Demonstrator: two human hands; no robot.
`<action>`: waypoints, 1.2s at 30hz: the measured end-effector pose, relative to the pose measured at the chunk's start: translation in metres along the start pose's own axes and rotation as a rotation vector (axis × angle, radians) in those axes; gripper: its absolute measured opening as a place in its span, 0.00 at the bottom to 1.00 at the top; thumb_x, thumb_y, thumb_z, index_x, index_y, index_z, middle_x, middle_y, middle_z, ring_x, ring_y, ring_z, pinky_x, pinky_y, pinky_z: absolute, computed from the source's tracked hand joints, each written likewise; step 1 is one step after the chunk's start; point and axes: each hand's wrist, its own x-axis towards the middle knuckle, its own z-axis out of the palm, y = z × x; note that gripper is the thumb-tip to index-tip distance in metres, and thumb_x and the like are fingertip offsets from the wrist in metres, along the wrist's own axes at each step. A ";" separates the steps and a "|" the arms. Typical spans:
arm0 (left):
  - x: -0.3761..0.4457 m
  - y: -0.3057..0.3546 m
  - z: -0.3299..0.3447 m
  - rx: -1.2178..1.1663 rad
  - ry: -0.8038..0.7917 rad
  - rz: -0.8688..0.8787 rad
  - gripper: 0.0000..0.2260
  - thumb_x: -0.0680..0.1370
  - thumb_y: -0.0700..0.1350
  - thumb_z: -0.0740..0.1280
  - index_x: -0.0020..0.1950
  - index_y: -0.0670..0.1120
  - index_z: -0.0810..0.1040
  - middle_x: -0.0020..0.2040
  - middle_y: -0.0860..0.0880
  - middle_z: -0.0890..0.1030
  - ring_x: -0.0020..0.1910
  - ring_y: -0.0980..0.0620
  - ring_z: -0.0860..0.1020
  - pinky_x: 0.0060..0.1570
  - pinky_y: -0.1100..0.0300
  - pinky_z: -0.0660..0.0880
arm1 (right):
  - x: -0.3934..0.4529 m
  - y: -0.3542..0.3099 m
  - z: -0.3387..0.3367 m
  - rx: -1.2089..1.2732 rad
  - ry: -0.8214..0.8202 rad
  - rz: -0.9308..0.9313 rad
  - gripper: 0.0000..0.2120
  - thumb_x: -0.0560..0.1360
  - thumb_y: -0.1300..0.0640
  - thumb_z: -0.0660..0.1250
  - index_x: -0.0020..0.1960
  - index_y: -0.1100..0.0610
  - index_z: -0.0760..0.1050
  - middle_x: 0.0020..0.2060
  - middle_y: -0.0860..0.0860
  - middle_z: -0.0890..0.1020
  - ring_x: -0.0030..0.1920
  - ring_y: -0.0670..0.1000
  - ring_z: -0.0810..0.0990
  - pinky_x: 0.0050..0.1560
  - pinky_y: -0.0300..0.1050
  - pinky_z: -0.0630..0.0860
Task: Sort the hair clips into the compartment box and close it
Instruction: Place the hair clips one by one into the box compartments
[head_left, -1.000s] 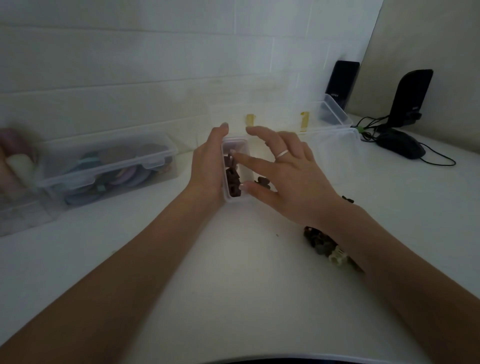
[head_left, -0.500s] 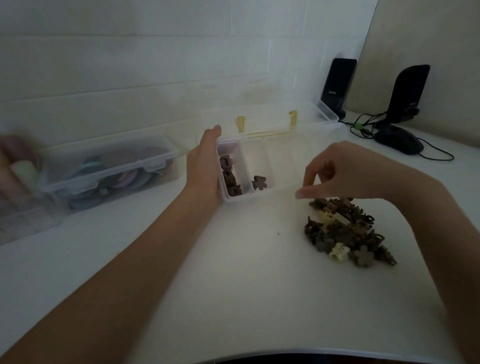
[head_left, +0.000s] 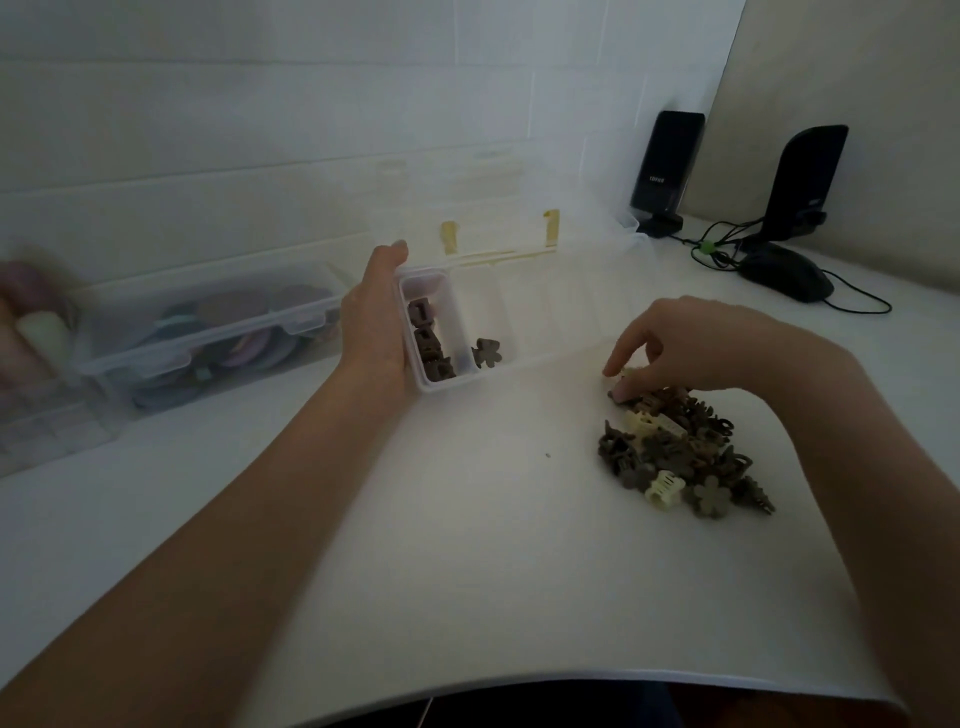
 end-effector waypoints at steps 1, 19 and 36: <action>0.000 0.000 -0.001 0.008 0.004 0.002 0.19 0.60 0.60 0.71 0.41 0.47 0.77 0.41 0.44 0.77 0.40 0.44 0.75 0.46 0.50 0.75 | 0.001 -0.001 0.001 0.001 0.020 -0.014 0.07 0.67 0.42 0.73 0.42 0.43 0.81 0.30 0.43 0.75 0.31 0.46 0.76 0.33 0.41 0.68; 0.007 -0.007 -0.001 0.045 -0.207 -0.031 0.35 0.55 0.64 0.75 0.54 0.47 0.74 0.49 0.40 0.71 0.47 0.40 0.71 0.49 0.46 0.69 | 0.007 -0.039 0.023 0.879 0.309 -0.386 0.03 0.75 0.60 0.69 0.47 0.59 0.80 0.31 0.53 0.84 0.28 0.50 0.81 0.22 0.38 0.72; 0.014 -0.010 0.002 0.059 -0.259 -0.024 0.31 0.58 0.63 0.72 0.51 0.44 0.72 0.40 0.42 0.69 0.34 0.45 0.70 0.38 0.55 0.69 | -0.004 -0.057 0.029 0.091 0.462 -0.322 0.09 0.76 0.49 0.60 0.49 0.44 0.79 0.22 0.45 0.69 0.25 0.44 0.68 0.30 0.40 0.65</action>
